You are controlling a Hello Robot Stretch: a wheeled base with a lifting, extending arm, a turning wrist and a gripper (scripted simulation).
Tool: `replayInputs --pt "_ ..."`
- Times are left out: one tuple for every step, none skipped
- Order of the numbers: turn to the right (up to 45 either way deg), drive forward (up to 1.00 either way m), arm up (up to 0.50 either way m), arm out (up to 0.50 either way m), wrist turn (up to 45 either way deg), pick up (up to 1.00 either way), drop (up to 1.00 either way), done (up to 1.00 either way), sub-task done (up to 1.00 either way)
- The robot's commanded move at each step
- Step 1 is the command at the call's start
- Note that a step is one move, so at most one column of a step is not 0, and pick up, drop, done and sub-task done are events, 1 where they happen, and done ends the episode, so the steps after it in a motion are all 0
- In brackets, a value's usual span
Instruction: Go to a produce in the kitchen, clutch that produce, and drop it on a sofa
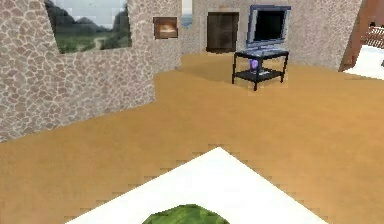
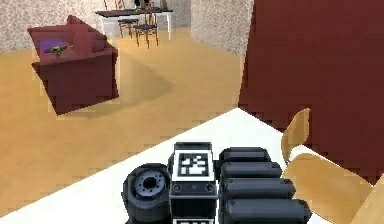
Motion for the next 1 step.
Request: replayInputs --pt "36.0 0.0 0.0 0.0 0.0 0.0 0.0 0.0 0.0"
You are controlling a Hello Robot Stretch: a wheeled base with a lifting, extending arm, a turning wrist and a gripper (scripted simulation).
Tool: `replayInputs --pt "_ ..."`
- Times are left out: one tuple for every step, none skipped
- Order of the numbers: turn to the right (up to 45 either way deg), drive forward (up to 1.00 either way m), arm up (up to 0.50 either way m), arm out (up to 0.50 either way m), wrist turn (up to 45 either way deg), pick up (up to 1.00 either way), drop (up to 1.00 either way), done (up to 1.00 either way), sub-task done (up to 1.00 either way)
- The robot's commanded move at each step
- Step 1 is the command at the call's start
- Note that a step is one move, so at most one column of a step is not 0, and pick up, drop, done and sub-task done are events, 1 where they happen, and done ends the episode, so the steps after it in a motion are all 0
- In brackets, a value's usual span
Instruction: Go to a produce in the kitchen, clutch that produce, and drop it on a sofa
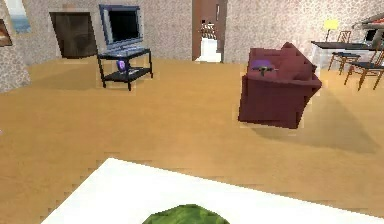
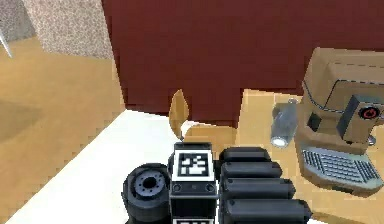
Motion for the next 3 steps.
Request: replayInputs --pt "0.0 1.0 0.0 0.0 0.0 0.0 0.0 0.0 0.0" --pt "0.0 1.0 0.0 0.0 0.0 0.0 0.0 0.0 0.0" --pt "3.0 0.0 0.0 0.0 0.0 0.0 0.0 0.0 0.0"
